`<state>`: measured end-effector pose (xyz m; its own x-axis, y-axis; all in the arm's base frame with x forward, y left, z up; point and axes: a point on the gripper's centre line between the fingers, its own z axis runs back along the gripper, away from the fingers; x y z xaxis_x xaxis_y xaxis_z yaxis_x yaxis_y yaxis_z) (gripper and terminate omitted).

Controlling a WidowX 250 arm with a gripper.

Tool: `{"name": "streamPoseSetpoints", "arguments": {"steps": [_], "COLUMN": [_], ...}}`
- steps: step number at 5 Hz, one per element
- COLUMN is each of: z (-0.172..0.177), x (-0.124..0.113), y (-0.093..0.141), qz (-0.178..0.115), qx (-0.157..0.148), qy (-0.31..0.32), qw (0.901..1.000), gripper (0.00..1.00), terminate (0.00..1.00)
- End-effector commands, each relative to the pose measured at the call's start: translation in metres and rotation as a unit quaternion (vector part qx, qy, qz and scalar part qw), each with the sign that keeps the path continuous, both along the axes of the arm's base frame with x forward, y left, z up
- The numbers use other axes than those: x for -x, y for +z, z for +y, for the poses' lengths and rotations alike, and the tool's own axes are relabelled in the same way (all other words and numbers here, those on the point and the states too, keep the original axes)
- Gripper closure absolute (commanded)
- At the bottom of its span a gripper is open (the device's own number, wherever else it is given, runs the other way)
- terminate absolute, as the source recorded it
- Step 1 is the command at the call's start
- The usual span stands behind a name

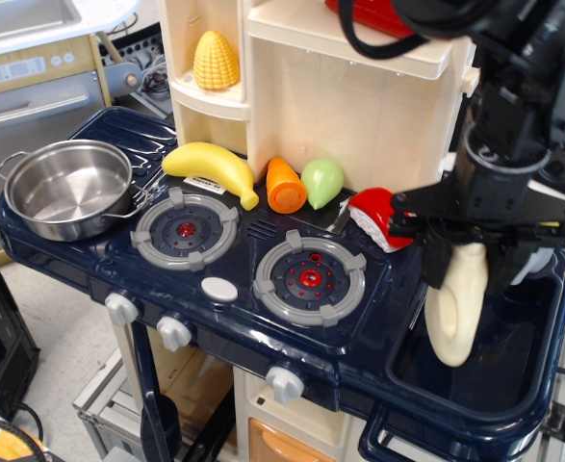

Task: Put detergent in sink

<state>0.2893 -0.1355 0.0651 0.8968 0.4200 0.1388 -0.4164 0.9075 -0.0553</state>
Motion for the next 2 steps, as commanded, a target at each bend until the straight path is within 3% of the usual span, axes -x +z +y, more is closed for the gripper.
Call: {"name": "streamPoseSetpoints", "arguments": {"steps": [1, 2], "z": [-0.0041, -0.0041], "x": [-0.0024, -0.0024], "y": [0.0109, 0.0109], "qz": [-0.055, -0.055], "qx": [-0.003, -0.003], "qy": [0.026, 0.026], "qw": [0.9982, 0.9982], "gripper": [0.0, 0.0], "terminate": [0.0, 1.0]}}
